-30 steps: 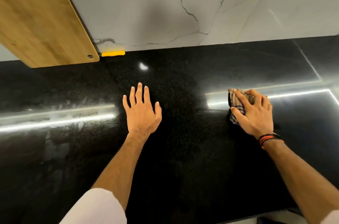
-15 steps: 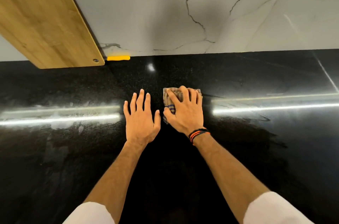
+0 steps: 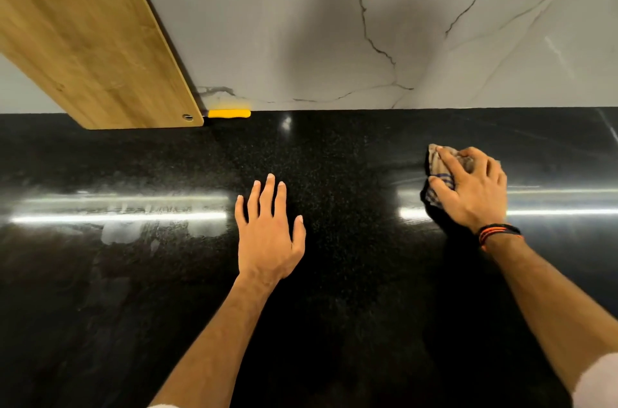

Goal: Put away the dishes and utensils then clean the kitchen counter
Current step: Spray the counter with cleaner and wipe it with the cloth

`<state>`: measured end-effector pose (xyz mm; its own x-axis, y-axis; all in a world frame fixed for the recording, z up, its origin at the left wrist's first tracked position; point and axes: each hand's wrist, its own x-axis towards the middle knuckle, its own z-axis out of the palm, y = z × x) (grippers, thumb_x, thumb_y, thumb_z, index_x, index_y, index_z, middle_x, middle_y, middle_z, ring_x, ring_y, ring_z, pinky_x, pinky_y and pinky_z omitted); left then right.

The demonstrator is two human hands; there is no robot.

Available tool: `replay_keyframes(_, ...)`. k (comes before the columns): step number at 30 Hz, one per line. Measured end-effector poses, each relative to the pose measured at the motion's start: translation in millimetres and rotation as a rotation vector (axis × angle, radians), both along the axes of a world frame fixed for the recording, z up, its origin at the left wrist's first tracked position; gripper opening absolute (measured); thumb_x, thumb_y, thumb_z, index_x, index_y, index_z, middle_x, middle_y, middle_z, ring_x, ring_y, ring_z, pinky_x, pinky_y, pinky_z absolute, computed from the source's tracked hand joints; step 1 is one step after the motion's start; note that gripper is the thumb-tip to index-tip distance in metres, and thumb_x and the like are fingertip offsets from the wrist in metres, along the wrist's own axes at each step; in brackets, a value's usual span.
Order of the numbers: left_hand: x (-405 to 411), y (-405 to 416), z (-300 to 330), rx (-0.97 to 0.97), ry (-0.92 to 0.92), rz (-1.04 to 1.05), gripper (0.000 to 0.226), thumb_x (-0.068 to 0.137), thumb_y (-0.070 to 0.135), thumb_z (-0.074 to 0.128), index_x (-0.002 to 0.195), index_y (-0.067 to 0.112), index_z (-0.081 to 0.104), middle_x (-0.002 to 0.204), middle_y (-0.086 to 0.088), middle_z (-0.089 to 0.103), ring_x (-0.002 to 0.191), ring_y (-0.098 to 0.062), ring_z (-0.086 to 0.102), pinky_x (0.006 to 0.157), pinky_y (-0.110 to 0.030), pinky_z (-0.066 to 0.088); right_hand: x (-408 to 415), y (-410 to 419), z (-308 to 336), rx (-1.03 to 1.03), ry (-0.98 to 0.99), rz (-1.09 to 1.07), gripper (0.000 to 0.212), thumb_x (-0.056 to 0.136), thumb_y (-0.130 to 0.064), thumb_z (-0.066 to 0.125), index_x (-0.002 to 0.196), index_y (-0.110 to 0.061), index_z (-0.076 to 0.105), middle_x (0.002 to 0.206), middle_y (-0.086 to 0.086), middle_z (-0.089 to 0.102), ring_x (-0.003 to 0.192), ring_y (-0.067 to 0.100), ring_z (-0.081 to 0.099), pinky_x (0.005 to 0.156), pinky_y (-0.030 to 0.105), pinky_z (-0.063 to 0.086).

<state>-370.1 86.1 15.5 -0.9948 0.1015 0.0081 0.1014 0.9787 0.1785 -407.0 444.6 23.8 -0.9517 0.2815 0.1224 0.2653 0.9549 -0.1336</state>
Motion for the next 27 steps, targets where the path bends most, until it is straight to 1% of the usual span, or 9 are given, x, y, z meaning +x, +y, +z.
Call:
replay_keyframes(4,-0.3,0.1,1.4,0.003,-0.001,0.003,0.071,0.094,0.050,0.029,0.154,0.013,0.026,0.164,-0.006,0.015,0.151,-0.027,0.009,0.120,-0.055,0.013,-11.4,-14.4,-2.8,0.004,-0.005,-0.022,0.068,0.082,-0.062,0.034,0.143,-0.036,0.048,0.141,0.010,0.036,0.127,0.040,0.033,0.110,0.052,0.027)
replay_keyframes(7,0.3,0.9,1.4,0.012,-0.010,-0.001,0.071,0.094,0.050,0.030,0.154,0.014,0.025,0.164,-0.006,0.013,0.151,-0.027,0.008,0.120,-0.055,0.011,-28.7,-47.0,-1.6,0.011,-0.001,0.010,0.068,0.081,-0.063,0.033,0.142,-0.036,0.049,0.141,0.010,0.037,0.126,0.040,0.034,0.110,0.052,0.027)
replay_keyframes(12,-0.6,0.0,3.2,0.019,-0.010,0.002,0.071,0.093,0.050,0.031,0.154,0.014,0.026,0.164,-0.005,0.013,0.151,-0.026,0.008,0.120,-0.054,0.009,-62.0,-151.7,-2.7,0.018,0.018,0.202,0.067,0.079,-0.063,0.036,0.137,-0.035,0.055,0.141,0.011,0.044,0.124,0.038,0.039,0.108,0.055,0.027)
replay_keyframes(14,-1.1,-0.5,4.1,0.019,-0.023,-0.002,0.072,0.093,0.051,0.030,0.154,0.014,0.025,0.164,-0.005,0.012,0.151,-0.026,0.007,0.120,-0.054,0.008,-68.2,-189.8,-4.3,0.030,0.001,0.268,0.068,0.078,-0.064,0.036,0.138,-0.036,0.053,0.143,0.010,0.042,0.127,0.037,0.038,0.111,0.057,0.024)
replay_keyframes(16,-1.7,0.1,4.4,0.024,-0.024,-0.006,0.072,0.092,0.051,0.029,0.154,0.014,0.025,0.164,-0.005,0.012,0.151,-0.026,0.007,0.121,-0.054,0.007,-72.8,-207.4,-4.5,0.033,-0.047,0.302,0.070,0.080,-0.066,0.033,0.142,-0.038,0.048,0.147,0.009,0.037,0.132,0.035,0.034,0.114,0.056,0.020)
replay_keyframes(18,-1.9,-0.5,5.3,0.031,-0.021,-0.007,0.072,0.092,0.051,0.030,0.154,0.014,0.027,0.164,-0.005,0.013,0.151,-0.026,0.009,0.121,-0.053,0.008,-76.8,-205.3,-4.5,0.017,-0.067,0.332,0.071,0.081,-0.067,0.030,0.144,-0.038,0.045,0.148,0.007,0.035,0.134,0.034,0.031,0.116,0.055,0.019)
replay_keyframes(21,-0.5,-1.3,4.5,0.029,-0.016,-0.003,0.072,0.092,0.051,0.030,0.153,0.015,0.028,0.164,-0.005,0.014,0.151,-0.026,0.010,0.120,-0.053,0.009,-86.0,-181.6,-5.3,0.022,-0.009,0.369,0.068,0.079,-0.065,0.035,0.138,-0.037,0.053,0.141,0.007,0.041,0.127,0.034,0.039,0.111,0.052,0.029)
replay_keyframes(24,-0.7,-0.8,5.4,0.036,-0.013,-0.003,0.071,0.092,0.051,0.032,0.153,0.014,0.029,0.164,-0.005,0.015,0.151,-0.026,0.011,0.120,-0.054,0.010,-98.8,-136.9,-6.8,0.029,0.017,0.293,0.066,0.078,-0.065,0.037,0.135,-0.038,0.055,0.138,0.005,0.045,0.124,0.034,0.041,0.107,0.049,0.034)
replay_keyframes(27,-0.7,-0.3,5.1,0.032,-0.020,-0.001,0.071,0.093,0.051,0.032,0.153,0.015,0.027,0.164,-0.005,0.014,0.151,-0.025,0.009,0.121,-0.053,0.010,-107.7,-77.7,-5.6,0.019,0.013,0.189,0.067,0.078,-0.065,0.036,0.136,-0.037,0.055,0.137,0.008,0.044,0.123,0.038,0.039,0.106,0.051,0.034)
